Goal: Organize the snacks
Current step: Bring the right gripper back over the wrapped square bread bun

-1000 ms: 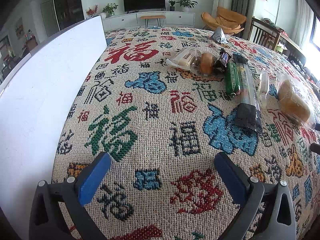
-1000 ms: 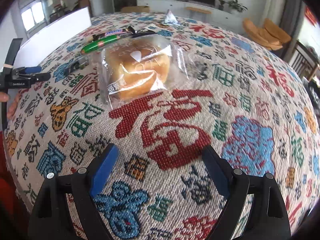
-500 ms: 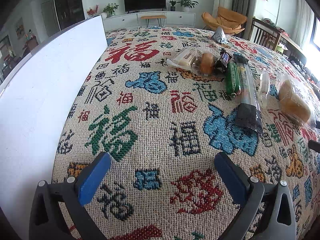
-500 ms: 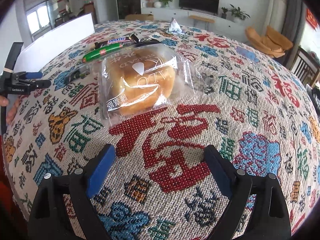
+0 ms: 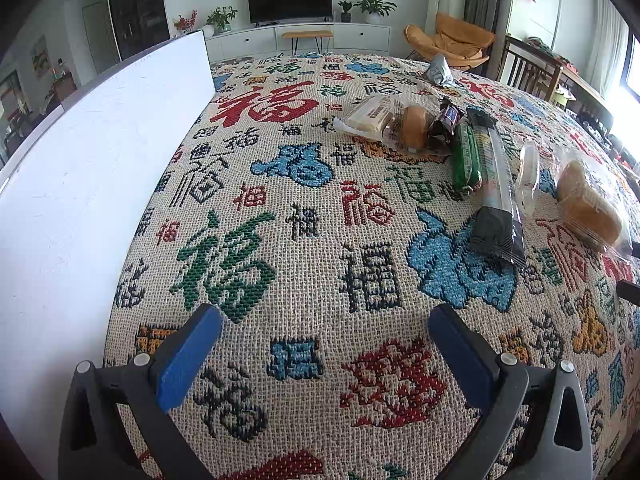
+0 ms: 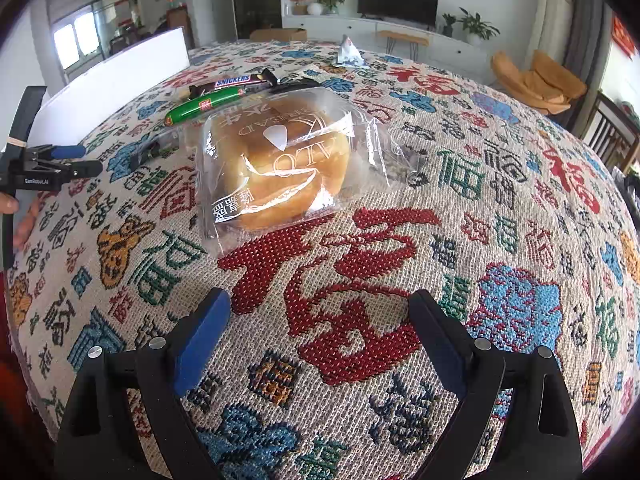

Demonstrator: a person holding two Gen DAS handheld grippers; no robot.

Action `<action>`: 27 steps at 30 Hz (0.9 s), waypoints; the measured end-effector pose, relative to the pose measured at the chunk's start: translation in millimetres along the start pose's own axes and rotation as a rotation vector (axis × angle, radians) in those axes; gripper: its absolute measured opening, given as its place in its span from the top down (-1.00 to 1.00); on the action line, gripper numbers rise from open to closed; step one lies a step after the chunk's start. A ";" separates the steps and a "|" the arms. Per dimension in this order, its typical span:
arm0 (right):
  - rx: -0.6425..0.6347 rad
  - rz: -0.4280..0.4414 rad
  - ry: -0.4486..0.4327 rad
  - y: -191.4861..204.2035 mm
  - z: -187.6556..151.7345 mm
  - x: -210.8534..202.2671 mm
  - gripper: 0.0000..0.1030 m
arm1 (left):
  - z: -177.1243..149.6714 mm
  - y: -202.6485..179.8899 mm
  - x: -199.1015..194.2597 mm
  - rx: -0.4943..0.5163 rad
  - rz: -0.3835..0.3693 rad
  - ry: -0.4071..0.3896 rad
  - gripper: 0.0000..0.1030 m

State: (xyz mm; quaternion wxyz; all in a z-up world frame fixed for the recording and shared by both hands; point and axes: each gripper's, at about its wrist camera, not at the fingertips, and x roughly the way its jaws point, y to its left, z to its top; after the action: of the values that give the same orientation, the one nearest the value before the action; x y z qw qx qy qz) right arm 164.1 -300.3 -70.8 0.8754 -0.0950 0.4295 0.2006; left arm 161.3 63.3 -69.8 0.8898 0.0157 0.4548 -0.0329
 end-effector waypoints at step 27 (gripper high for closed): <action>0.003 0.005 0.001 -0.8 -0.3 0.5 -0.81 | 33.7 0.0 1.7 0.019 -0.041 0.026 -0.99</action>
State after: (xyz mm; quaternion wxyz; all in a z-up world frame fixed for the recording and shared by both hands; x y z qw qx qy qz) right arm 164.5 -301.0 -71.4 0.8748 -0.0927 0.4306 0.2018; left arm 189.6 61.3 -51.5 0.8827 0.0153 0.4664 -0.0550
